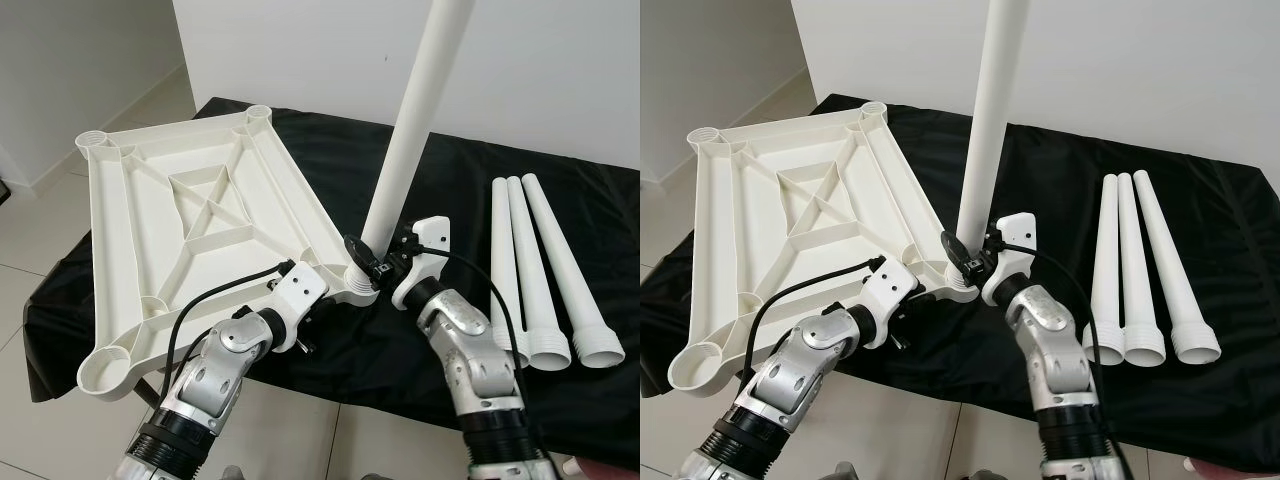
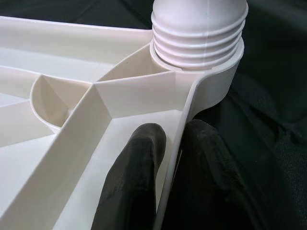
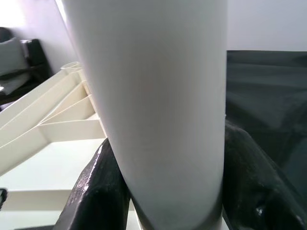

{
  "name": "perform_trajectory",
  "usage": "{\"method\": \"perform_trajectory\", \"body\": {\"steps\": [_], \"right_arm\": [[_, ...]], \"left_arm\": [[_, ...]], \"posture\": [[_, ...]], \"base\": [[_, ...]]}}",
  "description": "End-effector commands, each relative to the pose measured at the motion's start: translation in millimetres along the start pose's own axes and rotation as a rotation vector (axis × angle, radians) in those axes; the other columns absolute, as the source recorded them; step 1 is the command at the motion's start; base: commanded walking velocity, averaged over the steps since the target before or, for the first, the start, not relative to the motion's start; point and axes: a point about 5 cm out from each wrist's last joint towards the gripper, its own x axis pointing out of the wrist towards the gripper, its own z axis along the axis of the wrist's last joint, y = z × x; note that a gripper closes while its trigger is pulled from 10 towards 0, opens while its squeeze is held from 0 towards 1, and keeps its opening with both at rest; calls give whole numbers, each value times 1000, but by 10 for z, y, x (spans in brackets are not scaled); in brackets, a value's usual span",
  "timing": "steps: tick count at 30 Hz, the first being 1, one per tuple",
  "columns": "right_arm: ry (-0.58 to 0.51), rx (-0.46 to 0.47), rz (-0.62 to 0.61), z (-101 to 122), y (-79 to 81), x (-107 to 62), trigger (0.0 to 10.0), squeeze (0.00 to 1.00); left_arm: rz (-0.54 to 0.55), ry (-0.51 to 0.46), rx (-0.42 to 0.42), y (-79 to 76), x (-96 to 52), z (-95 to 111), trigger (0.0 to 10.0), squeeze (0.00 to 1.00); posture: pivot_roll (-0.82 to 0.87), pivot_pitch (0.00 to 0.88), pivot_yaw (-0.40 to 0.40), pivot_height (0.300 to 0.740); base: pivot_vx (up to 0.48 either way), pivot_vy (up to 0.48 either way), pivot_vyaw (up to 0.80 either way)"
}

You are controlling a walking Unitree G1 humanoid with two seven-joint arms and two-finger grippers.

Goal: Building children table

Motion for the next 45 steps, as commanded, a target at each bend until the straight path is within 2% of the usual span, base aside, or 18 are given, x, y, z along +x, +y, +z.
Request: {"method": "perform_trajectory", "body": {"steps": [1,10,15,16,18,19,29,32,38,41,45], "right_arm": [[-85,26,7,154,150,40,0,0],[-64,-13,-75,121,319,21,0,0],[-50,-6,-107,117,319,16,0,0],[-45,-9,-108,116,322,17,10000,157],[-40,-11,-107,113,325,18,10000,157],[-40,0,-103,110,327,20,10000,1000],[-43,19,-54,119,297,29,10000,1000],[-8,11,49,77,196,35,10000,1000],[2,-28,90,53,63,28,10000,1000],[46,-28,190,-17,-112,21,10000,1000],[50,-42,293,-21,-195,22,10000,1000]], "left_arm": [[110,47,-76,-40,53,-136,10000,0],[147,38,-112,-75,117,-105,10000,0],[141,35,-119,-87,128,-94,10000,0],[140,35,-118,-80,128,-92,10000,0],[140,35,-118,-72,127,-89,10000,0],[139,34,-116,-69,127,-86,10000,0],[110,22,-110,-76,113,-64,10000,0],[57,15,-84,-104,73,-58,10000,0],[4,9,-56,-134,34,-69,10000,0],[-85,13,-27,-188,-36,-88,10000,0],[-146,9,-13,-211,-90,-81,10000,0]], "posture": [[-15,3,-48,740],[-11,6,-50,740],[-11,7,-50,740],[-12,7,-49,740],[-12,7,-49,740],[-13,5,-48,740],[-18,0,-45,740],[-22,0,-43,740],[-24,0,-43,740],[-22,0,-45,740],[-17,0,-45,740]], "base": [[0,0,0],[0,0,0],[0,0,0],[0,0,0],[0,0,0],[0,0,0],[0,0,0],[0,0,0],[0,0,0],[0,0,0],[0,0,0]]}}
